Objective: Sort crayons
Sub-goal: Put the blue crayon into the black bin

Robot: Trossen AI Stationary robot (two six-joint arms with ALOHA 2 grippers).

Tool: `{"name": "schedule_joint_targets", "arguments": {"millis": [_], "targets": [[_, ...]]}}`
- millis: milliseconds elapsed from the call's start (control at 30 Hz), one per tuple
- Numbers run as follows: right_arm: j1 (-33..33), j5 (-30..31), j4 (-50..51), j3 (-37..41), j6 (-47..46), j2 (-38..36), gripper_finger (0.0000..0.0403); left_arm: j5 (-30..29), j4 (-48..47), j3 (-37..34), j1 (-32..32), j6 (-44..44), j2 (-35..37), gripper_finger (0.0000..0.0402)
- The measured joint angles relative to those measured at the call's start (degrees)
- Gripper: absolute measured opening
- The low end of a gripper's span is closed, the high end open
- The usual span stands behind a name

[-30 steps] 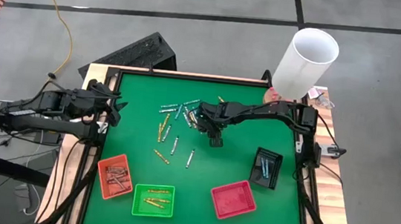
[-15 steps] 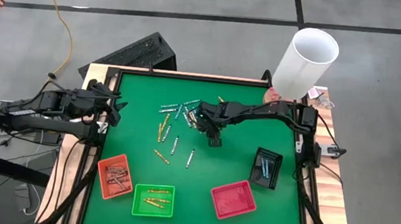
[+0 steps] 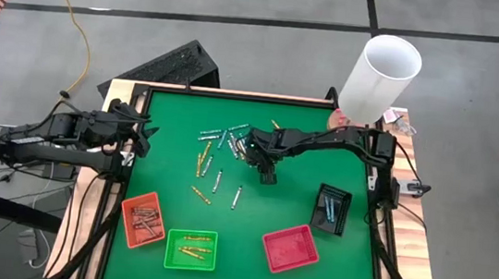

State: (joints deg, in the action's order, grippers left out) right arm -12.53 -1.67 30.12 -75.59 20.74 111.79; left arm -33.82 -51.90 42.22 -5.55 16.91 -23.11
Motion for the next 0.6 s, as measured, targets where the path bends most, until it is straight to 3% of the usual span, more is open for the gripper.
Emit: {"name": "schedule_joint_targets", "arguments": {"millis": [200, 600], "targets": [[0.0, 0.2, 0.2, 0.0, -0.4, 0.0, 0.016, 0.0, 0.0, 0.0, 0.0, 0.0, 0.0, 0.0223], [0.0, 0.2, 1.2, 0.0, -1.0, 0.0, 0.0037, 0.0, 0.0, 0.0, 0.0, 0.0, 0.0, 0.0223]]}}
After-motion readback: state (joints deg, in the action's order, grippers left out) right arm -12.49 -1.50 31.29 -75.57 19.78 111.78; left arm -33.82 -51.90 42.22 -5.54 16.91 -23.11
